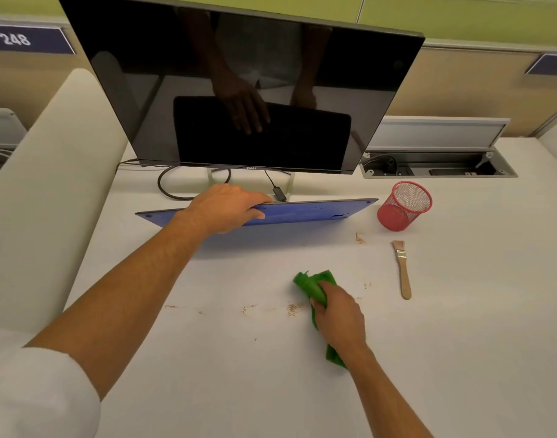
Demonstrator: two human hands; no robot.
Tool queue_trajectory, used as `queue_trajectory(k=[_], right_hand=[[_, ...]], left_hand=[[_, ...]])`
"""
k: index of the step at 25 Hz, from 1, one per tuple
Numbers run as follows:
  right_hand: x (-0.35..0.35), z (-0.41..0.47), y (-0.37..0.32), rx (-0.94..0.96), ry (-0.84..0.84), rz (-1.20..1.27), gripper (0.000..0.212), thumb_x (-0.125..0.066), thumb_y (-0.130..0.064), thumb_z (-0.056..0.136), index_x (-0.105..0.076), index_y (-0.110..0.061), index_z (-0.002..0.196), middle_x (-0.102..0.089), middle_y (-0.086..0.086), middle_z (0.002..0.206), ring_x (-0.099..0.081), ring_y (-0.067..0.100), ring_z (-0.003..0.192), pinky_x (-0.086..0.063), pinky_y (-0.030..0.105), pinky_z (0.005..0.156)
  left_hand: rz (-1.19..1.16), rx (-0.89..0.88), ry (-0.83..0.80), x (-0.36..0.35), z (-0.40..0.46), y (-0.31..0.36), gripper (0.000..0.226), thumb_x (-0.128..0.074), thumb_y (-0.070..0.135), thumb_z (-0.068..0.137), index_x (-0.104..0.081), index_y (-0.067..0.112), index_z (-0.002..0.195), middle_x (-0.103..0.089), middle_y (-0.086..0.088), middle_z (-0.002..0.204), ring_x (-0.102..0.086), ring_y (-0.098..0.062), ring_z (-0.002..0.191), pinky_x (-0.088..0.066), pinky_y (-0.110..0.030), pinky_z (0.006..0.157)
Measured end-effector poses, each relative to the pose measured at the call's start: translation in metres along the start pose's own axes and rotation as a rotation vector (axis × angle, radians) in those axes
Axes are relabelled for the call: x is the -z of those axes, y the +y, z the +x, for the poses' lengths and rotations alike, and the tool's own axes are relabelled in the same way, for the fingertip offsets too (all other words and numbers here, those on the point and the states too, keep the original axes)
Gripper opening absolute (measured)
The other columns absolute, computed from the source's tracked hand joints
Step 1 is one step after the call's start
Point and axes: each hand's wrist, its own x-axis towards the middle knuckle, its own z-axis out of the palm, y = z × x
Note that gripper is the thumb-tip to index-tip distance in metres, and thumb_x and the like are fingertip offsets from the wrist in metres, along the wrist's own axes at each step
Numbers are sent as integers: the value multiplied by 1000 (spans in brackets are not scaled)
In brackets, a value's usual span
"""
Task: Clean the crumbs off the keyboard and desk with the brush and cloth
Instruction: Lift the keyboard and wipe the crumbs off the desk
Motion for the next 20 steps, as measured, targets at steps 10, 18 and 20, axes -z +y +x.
queue_trajectory(k=[10, 18, 20], right_hand=[[84, 79, 39, -160, 386, -101, 29, -52, -19, 99, -62, -20, 125, -59, 12, 99, -60, 36, 82, -49, 42, 70], [54, 132, 55, -121, 230, -187, 38, -44, -6, 95, -58, -15, 129, -55, 16, 127, -59, 41, 106, -50, 48, 85], [42, 134, 53, -82, 196, -154, 39, -47, -4, 94, -59, -11, 131, -55, 19, 131, -59, 41, 109, -49, 46, 86]], left_hand=[[-53, -13, -11, 4, 9, -8, 38, -46, 44, 102, -53, 34, 137, -66, 4, 121, -59, -21, 105, -47, -35, 87], [-137, -18, -36, 13, 18, -11, 33, -48, 40, 102, -59, 25, 129, -66, 1, 120, -57, -18, 101, -48, -35, 89], [-143, -20, -35, 13, 19, -12, 33, -48, 39, 102, -59, 25, 129, -66, 1, 120, -57, -18, 102, -46, -34, 88]])
